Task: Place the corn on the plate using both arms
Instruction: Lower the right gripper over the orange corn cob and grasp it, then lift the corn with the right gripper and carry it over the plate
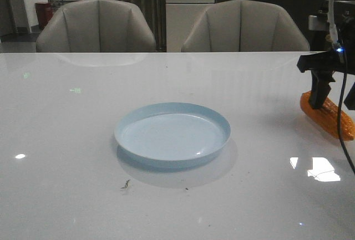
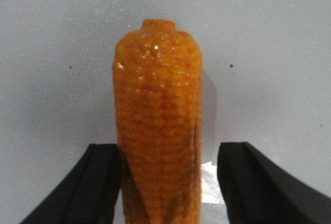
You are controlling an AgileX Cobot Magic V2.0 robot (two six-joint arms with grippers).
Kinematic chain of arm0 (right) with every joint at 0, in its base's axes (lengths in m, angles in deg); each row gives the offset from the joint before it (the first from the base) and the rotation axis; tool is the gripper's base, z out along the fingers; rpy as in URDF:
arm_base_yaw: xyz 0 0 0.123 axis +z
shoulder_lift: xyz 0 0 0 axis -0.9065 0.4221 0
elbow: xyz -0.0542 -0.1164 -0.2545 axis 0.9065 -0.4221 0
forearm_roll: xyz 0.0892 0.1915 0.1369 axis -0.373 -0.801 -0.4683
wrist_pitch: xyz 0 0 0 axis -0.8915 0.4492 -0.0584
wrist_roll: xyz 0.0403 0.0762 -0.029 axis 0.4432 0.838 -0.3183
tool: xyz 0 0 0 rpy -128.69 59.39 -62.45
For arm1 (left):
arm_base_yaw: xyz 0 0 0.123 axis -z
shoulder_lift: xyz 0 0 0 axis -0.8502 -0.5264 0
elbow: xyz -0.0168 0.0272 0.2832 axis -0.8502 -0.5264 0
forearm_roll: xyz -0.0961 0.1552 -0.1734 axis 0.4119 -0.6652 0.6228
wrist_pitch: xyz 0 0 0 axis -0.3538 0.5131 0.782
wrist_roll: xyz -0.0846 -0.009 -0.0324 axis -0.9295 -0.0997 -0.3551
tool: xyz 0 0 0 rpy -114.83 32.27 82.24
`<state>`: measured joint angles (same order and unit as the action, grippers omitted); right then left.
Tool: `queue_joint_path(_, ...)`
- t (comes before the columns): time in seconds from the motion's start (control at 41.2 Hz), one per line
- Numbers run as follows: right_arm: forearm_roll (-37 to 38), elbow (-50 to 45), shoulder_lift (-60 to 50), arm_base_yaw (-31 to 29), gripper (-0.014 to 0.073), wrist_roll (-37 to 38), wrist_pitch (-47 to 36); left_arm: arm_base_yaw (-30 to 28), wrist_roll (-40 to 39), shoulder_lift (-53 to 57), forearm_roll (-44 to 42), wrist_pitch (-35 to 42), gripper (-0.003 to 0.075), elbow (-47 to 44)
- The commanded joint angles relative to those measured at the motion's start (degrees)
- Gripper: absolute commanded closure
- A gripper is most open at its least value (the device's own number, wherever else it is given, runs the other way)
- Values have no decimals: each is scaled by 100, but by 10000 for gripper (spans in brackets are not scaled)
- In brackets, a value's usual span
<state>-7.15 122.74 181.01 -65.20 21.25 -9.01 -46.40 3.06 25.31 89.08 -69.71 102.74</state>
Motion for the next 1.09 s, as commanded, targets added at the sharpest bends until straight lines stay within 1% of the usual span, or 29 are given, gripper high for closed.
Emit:
queue_joint_path(0.0,-71,204,-88,-38,86,0,-175,3,-57,52,40,419,300,169)
queue_joint_path(0.121,-157,204,58,-38,86,0,-117,3,-57,52,31,419,300,169)
queue_joint_path(0.194,-157,204,58,-23,118,0,-149,3,-57,52,31,419,300,169)
queue_joint_path(0.243,-157,204,53,-23,178,-88,-197,3,-57,52,31,419,300,169)
queue_joint_path(0.34,-157,204,53,-23,323,-128,-266,3,-57,52,31,419,300,169)
queue_joint_path(0.413,-157,257,47,-10,383,-128,-259,3,-57,52,31,419,300,169)
queue_joint_path(0.437,-162,294,47,4,390,-128,-229,3,-57,52,31,419,300,169)
queue_joint_path(0.51,-173,497,47,86,391,-193,-68,3,-57,52,31,419,300,169)
queue_joint_path(0.607,-179,954,47,305,391,-529,292,3,-57,52,31,419,300,169)
queue_joint_path(0.753,-335,1737,47,883,391,-1022,940,3,-57,52,31,419,300,169)
queue_joint_path(0.826,-418,2017,47,1220,391,-1163,1128,3,-57,52,31,419,300,169)
queue_joint_path(0.923,-624,2214,47,1705,391,-1163,1202,3,-57,52,31,419,300,169)
queue_joint_path(1.069,-935,2196,117,2364,391,-1163,1002,3,-57,52,31,419,300,169)
